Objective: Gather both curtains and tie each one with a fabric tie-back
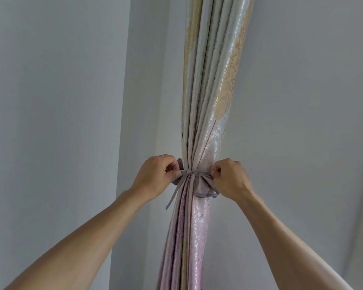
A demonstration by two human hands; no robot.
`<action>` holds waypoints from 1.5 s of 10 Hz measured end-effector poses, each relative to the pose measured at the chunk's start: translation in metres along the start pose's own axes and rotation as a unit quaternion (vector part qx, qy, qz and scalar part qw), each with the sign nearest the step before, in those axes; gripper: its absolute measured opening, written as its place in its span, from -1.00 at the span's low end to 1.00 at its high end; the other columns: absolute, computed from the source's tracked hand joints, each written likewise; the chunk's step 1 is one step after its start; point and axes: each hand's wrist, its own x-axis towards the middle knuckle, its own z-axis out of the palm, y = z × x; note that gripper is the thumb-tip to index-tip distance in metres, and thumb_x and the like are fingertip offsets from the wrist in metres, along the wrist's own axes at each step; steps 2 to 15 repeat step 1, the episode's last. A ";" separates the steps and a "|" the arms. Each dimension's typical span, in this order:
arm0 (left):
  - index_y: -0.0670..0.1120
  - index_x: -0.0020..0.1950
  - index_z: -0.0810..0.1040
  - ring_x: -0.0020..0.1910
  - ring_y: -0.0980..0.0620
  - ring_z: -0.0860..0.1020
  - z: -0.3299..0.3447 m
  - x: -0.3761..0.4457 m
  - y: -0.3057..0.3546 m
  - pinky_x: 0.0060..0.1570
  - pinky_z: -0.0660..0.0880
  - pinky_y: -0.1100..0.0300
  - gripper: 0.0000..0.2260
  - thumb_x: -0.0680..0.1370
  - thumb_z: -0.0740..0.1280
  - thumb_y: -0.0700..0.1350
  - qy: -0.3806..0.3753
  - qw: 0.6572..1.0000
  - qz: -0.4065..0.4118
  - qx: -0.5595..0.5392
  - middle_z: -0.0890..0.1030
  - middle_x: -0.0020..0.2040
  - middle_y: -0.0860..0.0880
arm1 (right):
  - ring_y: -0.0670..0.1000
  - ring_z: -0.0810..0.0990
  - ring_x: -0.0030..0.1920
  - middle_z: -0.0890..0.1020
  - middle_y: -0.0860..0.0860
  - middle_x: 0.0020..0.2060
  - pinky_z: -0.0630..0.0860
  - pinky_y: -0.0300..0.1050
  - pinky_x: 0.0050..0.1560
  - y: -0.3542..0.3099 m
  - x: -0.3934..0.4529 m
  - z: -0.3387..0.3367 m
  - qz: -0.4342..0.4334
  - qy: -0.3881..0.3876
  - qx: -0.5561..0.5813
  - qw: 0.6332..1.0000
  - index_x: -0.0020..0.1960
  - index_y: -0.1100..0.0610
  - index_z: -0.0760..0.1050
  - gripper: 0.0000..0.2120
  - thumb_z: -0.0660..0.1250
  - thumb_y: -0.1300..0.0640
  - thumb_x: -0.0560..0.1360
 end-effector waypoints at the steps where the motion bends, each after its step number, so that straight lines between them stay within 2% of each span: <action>1: -0.08 0.21 0.53 0.19 -0.03 0.50 0.000 0.003 0.008 0.13 0.50 -0.01 -0.70 0.52 0.35 0.00 -0.032 0.989 0.042 0.138 0.55 0.19 -0.04 | 0.08 0.61 -0.03 0.64 0.05 0.00 0.51 -0.08 -0.05 0.005 -0.002 -0.023 -0.003 0.033 0.051 0.998 0.11 0.11 0.63 -0.79 0.33 0.12 0.51; 15: -0.08 0.21 0.53 0.19 -0.03 0.50 0.000 0.003 0.008 0.13 0.50 -0.01 -0.70 0.52 0.35 0.00 -0.032 0.989 0.042 0.138 0.55 0.19 -0.04 | 0.08 0.61 -0.03 0.64 0.05 0.00 0.51 -0.08 -0.05 0.005 -0.002 -0.023 -0.003 0.033 0.051 0.998 0.11 0.11 0.63 -0.79 0.33 0.12 0.51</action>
